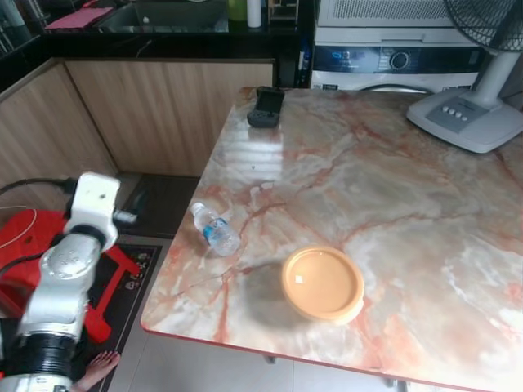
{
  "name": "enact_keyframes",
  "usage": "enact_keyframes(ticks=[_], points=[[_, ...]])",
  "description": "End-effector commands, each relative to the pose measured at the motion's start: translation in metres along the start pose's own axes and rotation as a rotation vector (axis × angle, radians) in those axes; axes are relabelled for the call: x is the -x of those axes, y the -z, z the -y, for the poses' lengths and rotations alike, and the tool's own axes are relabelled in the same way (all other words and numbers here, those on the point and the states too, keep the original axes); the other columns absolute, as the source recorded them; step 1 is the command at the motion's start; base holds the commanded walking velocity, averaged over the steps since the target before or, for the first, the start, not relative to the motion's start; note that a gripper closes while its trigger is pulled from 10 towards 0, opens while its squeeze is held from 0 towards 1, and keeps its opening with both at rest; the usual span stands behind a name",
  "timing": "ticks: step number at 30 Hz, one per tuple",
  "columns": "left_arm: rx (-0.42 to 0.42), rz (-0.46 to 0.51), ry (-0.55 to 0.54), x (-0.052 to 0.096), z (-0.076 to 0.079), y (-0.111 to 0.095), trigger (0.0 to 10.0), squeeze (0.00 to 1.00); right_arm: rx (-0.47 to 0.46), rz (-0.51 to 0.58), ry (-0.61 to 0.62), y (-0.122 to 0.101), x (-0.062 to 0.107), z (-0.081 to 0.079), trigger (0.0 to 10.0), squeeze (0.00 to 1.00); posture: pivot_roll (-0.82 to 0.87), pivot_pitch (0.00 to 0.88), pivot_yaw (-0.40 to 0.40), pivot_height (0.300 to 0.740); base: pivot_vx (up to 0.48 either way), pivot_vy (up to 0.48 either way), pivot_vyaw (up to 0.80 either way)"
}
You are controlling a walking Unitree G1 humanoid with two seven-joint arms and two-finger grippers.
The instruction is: Restocking fridge
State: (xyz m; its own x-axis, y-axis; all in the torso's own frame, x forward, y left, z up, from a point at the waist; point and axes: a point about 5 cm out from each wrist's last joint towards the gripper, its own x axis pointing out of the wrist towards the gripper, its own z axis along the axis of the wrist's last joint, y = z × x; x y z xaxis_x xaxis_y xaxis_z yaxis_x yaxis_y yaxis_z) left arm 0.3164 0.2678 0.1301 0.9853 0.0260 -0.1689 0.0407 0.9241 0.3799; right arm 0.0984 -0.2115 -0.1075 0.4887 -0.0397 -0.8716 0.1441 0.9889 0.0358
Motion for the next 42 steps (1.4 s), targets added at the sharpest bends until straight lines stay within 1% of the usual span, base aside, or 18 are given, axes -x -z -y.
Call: enact_keyframes(ticks=[1,4,6,10,15,16,17,20,22,25,27,28,30,31,34,37,40,42], points=[[-0.016,-0.004,0.009,-0.003,-0.003,-0.001,10.0,0.00,0.004,-0.018,-0.005,0.004,0.000,-0.002,10.0,0.00,0.10,0.066,0.020,0.740,0.000,0.000,0.00],[0.015,0.006,0.016,-0.008,0.003,0.001,10.0,0.00,0.006,-0.018,-0.004,0.004,0.001,-0.001,10.0,0.00,0.09,0.065,0.016,0.740,0.000,0.000,0.00],[0.026,0.037,0.070,-0.010,0.014,-0.005,10.0,0.00,0.005,-0.016,-0.001,0.004,0.001,0.000,10.0,0.00,0.08,0.066,0.013,0.740,0.000,0.000,0.00],[0.118,0.199,0.229,-0.008,0.050,-0.032,10.0,0.00,0.008,-0.017,0.005,0.004,0.001,0.002,10.0,0.00,0.09,0.071,0.007,0.740,0.000,0.000,0.00],[0.180,0.354,0.347,0.005,0.085,-0.059,10.0,0.00,0.010,-0.017,0.008,0.004,0.001,0.003,10.0,0.00,0.08,0.073,0.007,0.740,0.000,0.000,0.00],[0.184,0.374,0.352,0.007,0.088,-0.063,10.0,0.00,0.010,-0.017,0.007,0.004,0.001,0.003,10.0,0.00,0.08,0.074,0.008,0.740,0.000,0.000,0.00],[0.193,0.432,0.365,0.012,0.092,-0.075,10.0,0.00,0.005,-0.013,0.007,0.004,0.001,0.003,10.0,0.00,0.08,0.075,0.008,0.740,0.000,0.000,0.00],[0.218,0.494,0.383,0.019,0.093,-0.094,10.0,0.00,0.006,-0.012,0.006,0.004,0.001,0.003,10.0,0.00,0.09,0.076,0.008,0.740,0.000,0.000,0.00],[0.212,0.491,0.404,0.020,0.095,-0.096,10.0,0.00,0.009,-0.014,0.006,0.004,0.001,0.003,10.0,0.00,0.10,0.077,0.007,0.740,0.000,0.000,0.00],[0.176,0.442,0.460,0.020,0.101,-0.093,10.0,0.00,0.013,-0.017,0.005,0.004,0.001,0.002,10.0,0.00,0.10,0.074,0.009,0.740,0.000,0.000,0.00],[0.133,0.385,0.597,0.028,0.116,-0.081,10.0,0.00,0.013,-0.015,0.005,0.004,0.001,0.002,10.0,0.00,0.09,0.073,0.012,0.740,0.000,0.000,0.00],[0.133,0.385,0.597,0.028,0.116,-0.081,10.0,0.00,0.013,-0.015,0.005,0.004,0.001,0.002,10.0,0.00,0.09,0.073,0.012,0.740,0.000,0.000,0.00],[0.076,0.370,0.664,0.038,0.130,-0.076,10.0,0.00,0.008,-0.012,0.005,0.004,0.001,0.001,10.0,0.00,0.09,0.070,0.017,0.740,0.000,0.000,0.00],[0.060,0.368,0.656,0.038,0.132,-0.074,10.0,0.00,0.008,-0.012,0.006,0.004,0.001,0.001,10.0,0.00,0.09,0.070,0.017,0.740,0.000,0.000,0.00],[0.078,0.356,0.576,0.037,0.134,-0.072,10.0,0.00,0.008,-0.012,0.007,0.004,0.001,0.001,10.0,0.00,0.09,0.069,0.021,0.740,0.000,0.000,0.00],[0.073,0.380,0.452,0.036,0.137,-0.078,10.0,0.00,0.007,-0.009,0.009,0.004,0.001,0.001,10.0,0.00,0.10,0.072,0.019,0.740,0.000,0.000,0.00],[0.077,0.410,0.430,0.039,0.140,-0.083,10.0,0.00,0.008,-0.009,0.009,0.004,0.001,0.001,10.0,0.00,0.10,0.074,0.020,0.740,0.000,0.000,0.00],[0.056,0.439,0.434,0.045,0.147,-0.087,10.0,0.00,0.007,-0.009,0.009,0.004,0.001,0.000,10.0,0.00,0.10,0.075,0.022,0.740,0.000,0.000,0.00]])
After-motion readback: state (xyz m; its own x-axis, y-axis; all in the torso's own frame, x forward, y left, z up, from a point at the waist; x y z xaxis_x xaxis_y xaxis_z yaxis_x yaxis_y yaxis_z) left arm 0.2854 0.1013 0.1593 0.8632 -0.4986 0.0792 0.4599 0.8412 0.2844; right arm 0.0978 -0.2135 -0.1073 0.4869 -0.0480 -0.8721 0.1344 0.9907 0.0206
